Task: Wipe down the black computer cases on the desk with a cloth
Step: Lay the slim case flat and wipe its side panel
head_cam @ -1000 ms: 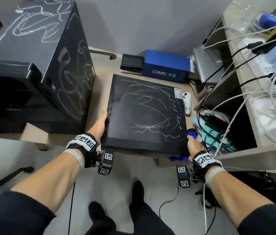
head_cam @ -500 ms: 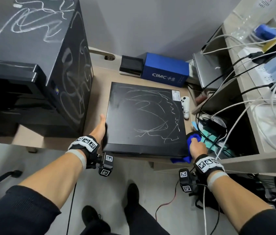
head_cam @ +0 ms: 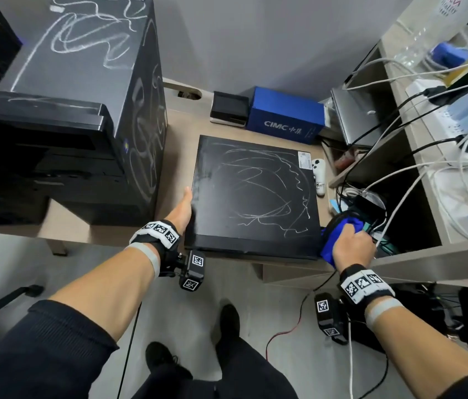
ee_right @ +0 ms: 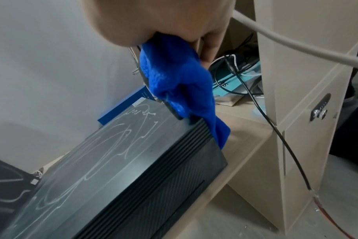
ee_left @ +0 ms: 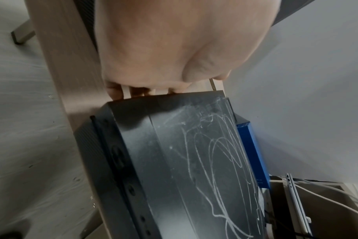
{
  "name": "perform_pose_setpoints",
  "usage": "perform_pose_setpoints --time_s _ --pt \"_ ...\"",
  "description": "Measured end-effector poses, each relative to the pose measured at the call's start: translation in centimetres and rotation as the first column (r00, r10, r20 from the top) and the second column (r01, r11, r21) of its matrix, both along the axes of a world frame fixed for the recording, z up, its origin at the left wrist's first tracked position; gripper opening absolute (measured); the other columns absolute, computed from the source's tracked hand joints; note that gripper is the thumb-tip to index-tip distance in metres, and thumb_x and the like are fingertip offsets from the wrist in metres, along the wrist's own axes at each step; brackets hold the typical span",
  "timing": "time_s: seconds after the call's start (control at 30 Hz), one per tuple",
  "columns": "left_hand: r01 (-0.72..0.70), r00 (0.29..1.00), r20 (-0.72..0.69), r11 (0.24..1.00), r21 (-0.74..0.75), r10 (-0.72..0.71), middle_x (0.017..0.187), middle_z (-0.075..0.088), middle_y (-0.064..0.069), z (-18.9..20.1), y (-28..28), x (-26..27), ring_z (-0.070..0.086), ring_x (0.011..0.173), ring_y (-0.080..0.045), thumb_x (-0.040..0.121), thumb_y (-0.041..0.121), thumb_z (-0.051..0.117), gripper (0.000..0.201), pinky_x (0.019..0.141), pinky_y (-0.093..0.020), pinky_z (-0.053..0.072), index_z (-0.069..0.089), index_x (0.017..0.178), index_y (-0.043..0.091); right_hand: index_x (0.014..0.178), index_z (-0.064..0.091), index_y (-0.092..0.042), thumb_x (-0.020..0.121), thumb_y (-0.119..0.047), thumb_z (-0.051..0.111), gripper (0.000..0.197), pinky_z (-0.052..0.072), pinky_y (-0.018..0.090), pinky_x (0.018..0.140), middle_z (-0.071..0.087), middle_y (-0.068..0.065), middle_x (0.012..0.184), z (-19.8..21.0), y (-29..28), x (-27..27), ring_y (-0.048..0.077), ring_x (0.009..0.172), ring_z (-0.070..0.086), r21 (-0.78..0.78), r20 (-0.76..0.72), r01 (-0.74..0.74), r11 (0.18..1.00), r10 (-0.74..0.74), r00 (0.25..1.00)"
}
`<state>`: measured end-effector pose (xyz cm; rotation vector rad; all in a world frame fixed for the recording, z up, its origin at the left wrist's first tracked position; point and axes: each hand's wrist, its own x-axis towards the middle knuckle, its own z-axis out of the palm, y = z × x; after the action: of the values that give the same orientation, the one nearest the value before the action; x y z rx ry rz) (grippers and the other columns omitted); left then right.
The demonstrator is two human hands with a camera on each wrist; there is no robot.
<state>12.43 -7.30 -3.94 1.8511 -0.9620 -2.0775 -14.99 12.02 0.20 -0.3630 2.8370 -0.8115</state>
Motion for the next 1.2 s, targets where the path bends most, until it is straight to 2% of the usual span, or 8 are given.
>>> perform_pose_setpoints --time_s 0.23,0.33,0.47,0.57,0.67,0.8,0.97,1.2 --pt "0.009 0.998 -0.066 1.0 0.028 -0.007 0.153 0.048 -0.006 -11.6 -2.7 0.6 0.048 0.137 -0.025 0.043 0.109 0.037 0.131 0.12 -0.046 0.029 0.055 0.142 0.026 0.079 0.057 0.001 0.079 -0.031 0.035 0.04 0.024 0.036 0.069 0.062 0.037 0.094 3.1 -0.2 1.0 0.047 0.089 0.057 -0.096 -0.136 -0.304 0.948 0.29 0.947" --pt "-0.02 0.997 -0.073 1.0 -0.018 0.019 0.152 0.045 -0.006 -2.8 0.1 1.4 0.043 0.14 -0.026 0.096 0.074 0.025 0.083 0.121 -0.041 0.027 0.046 0.148 0.014 0.084 0.055 -0.011 0.086 -0.024 0.05 0.014 0.027 0.029 0.07 0.063 0.023 0.095 -0.5 0.3 4.2 0.033 0.085 0.056 0.043 0.047 -0.653 0.757 0.651 0.758" --pt "0.022 1.0 0.024 0.994 -0.111 -0.019 0.132 0.059 -0.01 -2.4 1.2 2.4 0.057 0.123 -0.03 0.106 0.042 0.038 0.048 0.095 -0.033 0.043 0.06 0.13 0.006 0.129 0.057 -0.016 0.083 -0.04 0.066 0.053 0.042 0.033 0.095 0.048 0.003 0.109 -5.6 1.9 7.7 0.024 0.107 0.05 0.229 0.213 -0.895 0.384 0.877 0.431" --pt "0.094 0.995 0.044 0.986 -0.138 -0.089 0.108 0.055 -0.012 -3.2 1.5 3.2 0.055 0.09 -0.025 0.102 0.019 0.047 0.018 0.075 -0.029 0.042 0.064 0.097 0.014 0.136 0.051 -0.025 0.08 -0.05 0.073 0.065 0.045 0.029 0.09 0.042 -0.004 0.107 -6.8 2.0 8.4 0.017 0.101 0.048 0.193 0.177 -0.888 0.418 0.875 0.451" --pt "0.128 0.992 0.017 0.97 -0.208 -0.128 0.107 0.053 -0.002 -3.4 1.7 3.4 0.055 0.079 -0.009 0.102 0.002 0.043 0.035 0.063 -0.014 0.045 0.06 0.132 0.008 0.118 0.059 -0.021 0.084 -0.035 0.073 0.04 0.045 0.035 0.079 0.047 -0.002 0.099 -7.5 0.8 8.7 0.023 0.093 0.052 0.262 0.023 -0.857 0.443 0.885 0.465" --pt "0.134 0.99 -0.009 0.967 -0.218 -0.14 0.081 0.055 -0.001 -3.4 1.9 3.5 0.053 0.042 0.002 0.1 -0.009 0.037 0.04 0.035 -0.006 0.033 0.061 0.123 0.012 0.09 0.054 -0.015 0.079 -0.022 0.076 0.025 0.035 0.034 0.068 0.048 0.0 0.087 -8.0 -2.5 10.8 0.025 0.081 0.049 0.24 -0.037 -0.863 0.444 0.893 0.449" --pt "0.07 0.997 -0.027 0.989 -0.129 -0.074 0.06 0.052 0.002 -3.9 1.2 3.7 0.046 0.038 -0.002 0.099 -0.003 0.041 0.035 0.031 -0.009 0.029 0.059 0.08 0.02 0.083 0.046 -0.017 0.08 -0.015 0.073 0.028 0.038 0.038 0.066 0.05 0.003 0.088 -8.3 -8.2 18.0 0.026 0.08 0.047 0.191 0.011 -0.958 0.213 0.976 0.219" --pt "-0.01 1.0 -0.007 0.999 -0.045 0.01 0.063 0.06 0.0 -3.7 0.0 3.4 0.056 0.052 -0.01 0.101 0.009 0.04 0.031 0.055 -0.019 0.042 0.062 0.081 0.019 0.082 0.053 -0.021 0.077 -0.018 0.073 0.02 0.042 0.036 0.071 0.053 -0.002 0.087 -7.5 -10.1 16.0 0.021 0.079 0.052 0.013 0.189 -0.995 0.095 0.977 0.096"
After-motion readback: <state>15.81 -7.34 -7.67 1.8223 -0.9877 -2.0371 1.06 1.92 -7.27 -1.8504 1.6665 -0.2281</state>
